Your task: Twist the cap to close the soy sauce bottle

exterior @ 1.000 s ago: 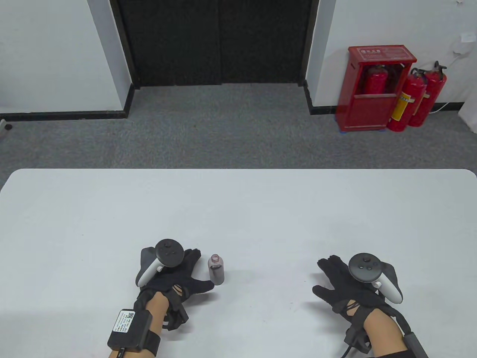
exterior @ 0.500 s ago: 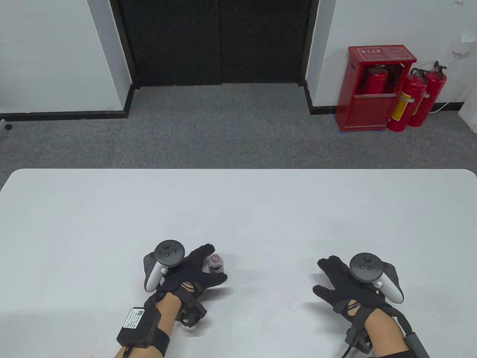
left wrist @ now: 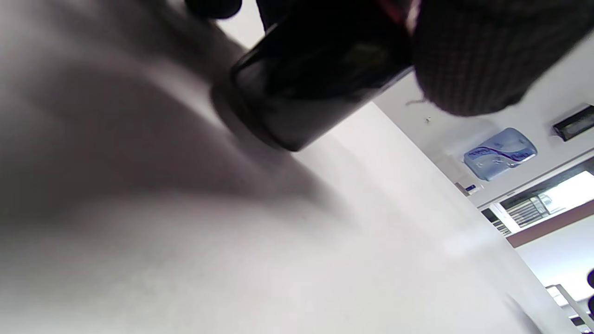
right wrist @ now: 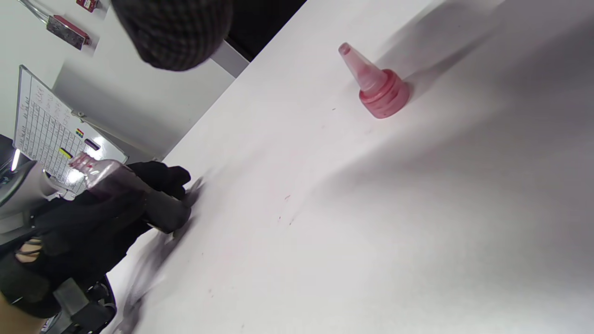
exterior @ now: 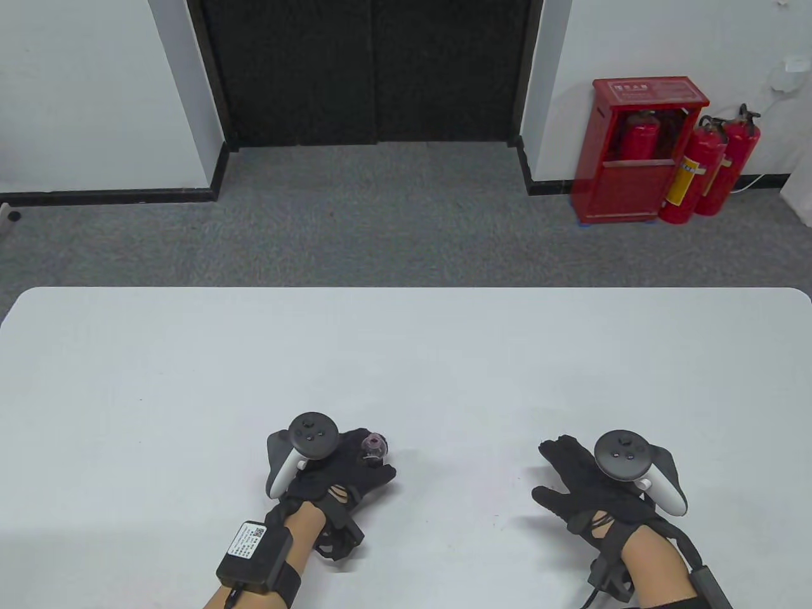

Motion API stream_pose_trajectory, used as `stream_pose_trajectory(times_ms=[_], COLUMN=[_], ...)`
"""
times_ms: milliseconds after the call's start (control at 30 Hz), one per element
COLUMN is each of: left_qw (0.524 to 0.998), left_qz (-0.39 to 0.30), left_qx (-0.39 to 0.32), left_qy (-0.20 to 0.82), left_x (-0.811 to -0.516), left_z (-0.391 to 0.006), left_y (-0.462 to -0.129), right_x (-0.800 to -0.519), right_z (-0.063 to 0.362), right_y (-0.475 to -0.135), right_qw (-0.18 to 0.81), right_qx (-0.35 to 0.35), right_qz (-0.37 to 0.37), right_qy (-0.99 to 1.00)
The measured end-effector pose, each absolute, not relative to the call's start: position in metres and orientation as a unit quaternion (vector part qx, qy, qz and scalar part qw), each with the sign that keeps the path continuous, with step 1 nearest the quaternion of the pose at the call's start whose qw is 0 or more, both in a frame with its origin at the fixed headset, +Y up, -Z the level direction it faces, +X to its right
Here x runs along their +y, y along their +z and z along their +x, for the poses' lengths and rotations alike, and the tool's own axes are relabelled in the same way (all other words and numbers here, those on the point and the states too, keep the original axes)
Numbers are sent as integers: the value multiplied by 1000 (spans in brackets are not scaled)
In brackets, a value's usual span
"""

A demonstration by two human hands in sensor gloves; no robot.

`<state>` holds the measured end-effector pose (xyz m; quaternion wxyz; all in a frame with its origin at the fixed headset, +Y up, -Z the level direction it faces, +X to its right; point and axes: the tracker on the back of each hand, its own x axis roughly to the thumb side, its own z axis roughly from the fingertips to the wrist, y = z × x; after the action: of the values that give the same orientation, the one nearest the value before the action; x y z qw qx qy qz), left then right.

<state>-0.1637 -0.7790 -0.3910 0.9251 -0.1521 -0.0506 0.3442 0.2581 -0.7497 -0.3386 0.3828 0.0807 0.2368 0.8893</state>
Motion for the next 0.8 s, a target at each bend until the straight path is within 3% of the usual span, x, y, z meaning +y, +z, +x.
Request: stream_pose_trajectory(times_ms=[233, 467, 667, 800], left_qw=[924, 916, 921, 927], left_qz=[-127, -158, -167, -171], left_qx=[-110, -171, -193, -215], left_qy=[343, 327, 293, 257], left_x=[-764, -759, -765, -766], left_z=[-150, -128, -117, -108], left_y=[-381, -374, -369, -365], right_x=[-748, -756, -769, -769], right_z=[252, 239, 228, 218], right_y=[-339, -345, -349, -351], right_qw=[345, 179, 102, 66], right_qx=[219, 216, 216, 180], right_qz=[84, 60, 54, 58], right_qy=[909, 958, 970, 980])
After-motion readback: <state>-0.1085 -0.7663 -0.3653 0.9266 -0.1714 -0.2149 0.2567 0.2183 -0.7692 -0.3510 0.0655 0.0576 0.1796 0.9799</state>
